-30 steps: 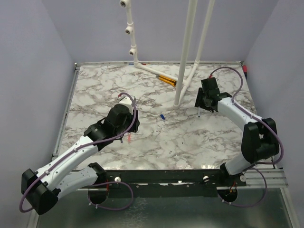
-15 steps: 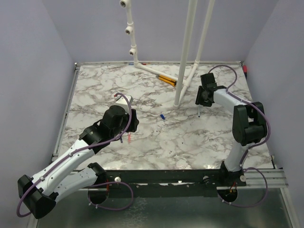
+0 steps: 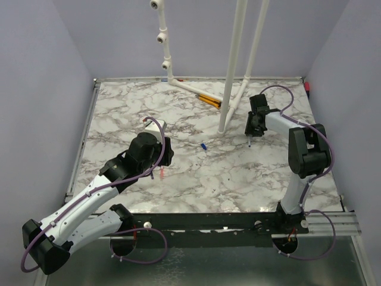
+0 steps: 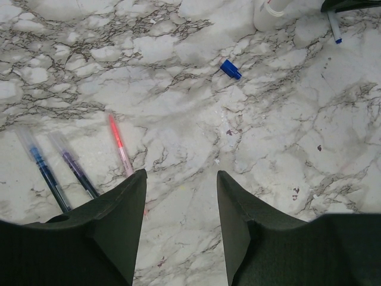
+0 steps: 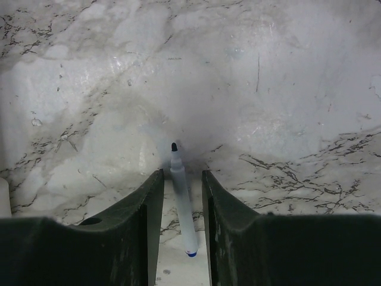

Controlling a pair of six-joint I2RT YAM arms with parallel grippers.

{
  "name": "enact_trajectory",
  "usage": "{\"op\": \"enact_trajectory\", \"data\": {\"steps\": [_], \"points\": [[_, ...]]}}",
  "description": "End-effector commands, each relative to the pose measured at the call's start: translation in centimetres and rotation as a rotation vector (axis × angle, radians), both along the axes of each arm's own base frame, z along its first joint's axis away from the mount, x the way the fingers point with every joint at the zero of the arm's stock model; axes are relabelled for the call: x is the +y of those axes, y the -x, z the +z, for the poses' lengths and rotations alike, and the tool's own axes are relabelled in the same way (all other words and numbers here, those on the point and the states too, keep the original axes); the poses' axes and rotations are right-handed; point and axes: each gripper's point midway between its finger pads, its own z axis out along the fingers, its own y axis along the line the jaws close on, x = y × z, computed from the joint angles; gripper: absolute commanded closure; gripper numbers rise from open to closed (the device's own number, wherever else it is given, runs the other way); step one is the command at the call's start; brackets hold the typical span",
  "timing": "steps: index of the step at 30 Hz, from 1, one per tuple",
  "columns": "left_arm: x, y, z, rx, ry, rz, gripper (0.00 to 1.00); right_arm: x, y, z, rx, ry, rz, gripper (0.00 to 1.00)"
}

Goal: Insert the pens into the pen caps

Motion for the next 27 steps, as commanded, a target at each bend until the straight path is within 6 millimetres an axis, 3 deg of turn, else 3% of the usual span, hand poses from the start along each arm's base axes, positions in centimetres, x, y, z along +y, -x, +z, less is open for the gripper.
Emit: {"op": "enact_trajectory", "data": {"steps": [1,8,12,14,21,27], "points": [[0.4,-0.2,-0.2,-0.011,-0.013,0.015,0.48,-0.2,0.1,-1.1,0.024,0.008,0.006,0.68],[0.4,-0.1,-0.2,-0.010,-0.013,0.013,0.48,-0.1,0.4,-1.9,0.048,0.005,0.010,0.80],[0.4,-0.2,-0.2,-0.010,-0.014,0.014,0.48,0.0,0.7,-2.0,0.056,-0.005,0.013,0.99],[0.4,-0.1,-0.3,-0.008,-0.015,0.011,0.47,0.1,0.8,-1.6,0.050,-0.007,0.017,0.99],[0.0,0.1,-0.4,0.000,-0.004,-0.010,0.46,0.4,1.6,2.1,-0.038,-0.052,0.017,1.00],[-0.9,0.4,-0.1,0.000,0.028,-0.056,0.45,1.8,3.8,5.1,-0.125,-0.158,0.060,1.00]]}}
